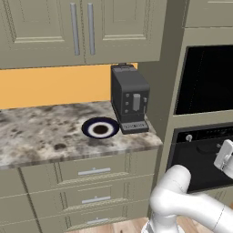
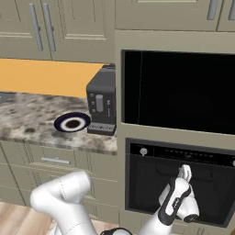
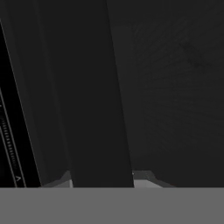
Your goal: Take the fish from the oven and place it on the plate on the counter.
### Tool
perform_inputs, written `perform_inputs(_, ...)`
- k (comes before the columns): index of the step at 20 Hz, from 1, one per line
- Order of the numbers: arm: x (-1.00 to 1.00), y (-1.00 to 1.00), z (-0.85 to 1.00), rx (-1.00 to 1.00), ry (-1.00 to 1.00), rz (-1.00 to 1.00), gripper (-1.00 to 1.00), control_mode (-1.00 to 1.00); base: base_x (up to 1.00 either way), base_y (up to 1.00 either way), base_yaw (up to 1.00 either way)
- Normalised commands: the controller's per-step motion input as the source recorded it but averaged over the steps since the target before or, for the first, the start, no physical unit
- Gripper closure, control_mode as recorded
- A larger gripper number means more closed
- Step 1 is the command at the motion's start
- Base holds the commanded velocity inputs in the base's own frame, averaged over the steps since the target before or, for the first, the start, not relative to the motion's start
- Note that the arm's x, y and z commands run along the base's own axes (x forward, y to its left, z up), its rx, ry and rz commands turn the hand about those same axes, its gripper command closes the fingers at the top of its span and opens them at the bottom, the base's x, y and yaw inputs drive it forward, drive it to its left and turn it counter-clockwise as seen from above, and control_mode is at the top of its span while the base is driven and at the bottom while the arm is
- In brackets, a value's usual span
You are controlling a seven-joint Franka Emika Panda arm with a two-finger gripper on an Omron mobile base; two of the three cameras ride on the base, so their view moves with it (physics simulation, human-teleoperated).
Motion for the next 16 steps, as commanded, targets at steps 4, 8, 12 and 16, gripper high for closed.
perform_inputs(4,-0.34,-0.03,-0.45,0.0,0.0,0.0,1.0,-1.0,0.0,0.0,0.0)
perform_inputs(8,-0.65,-0.2,-0.49,0.01,0.0,0.0,1.0,-1.0,0.0,0.0,0.0)
perform_inputs(12,-0.75,-0.23,-0.51,0.02,0.03,0.0,1.0,-1.0,0.0,0.0,0.0)
perform_inputs(16,-0.75,-0.26,-0.53,0.02,0.06,0.0,1.0,-1.0,0.0,0.0,0.0)
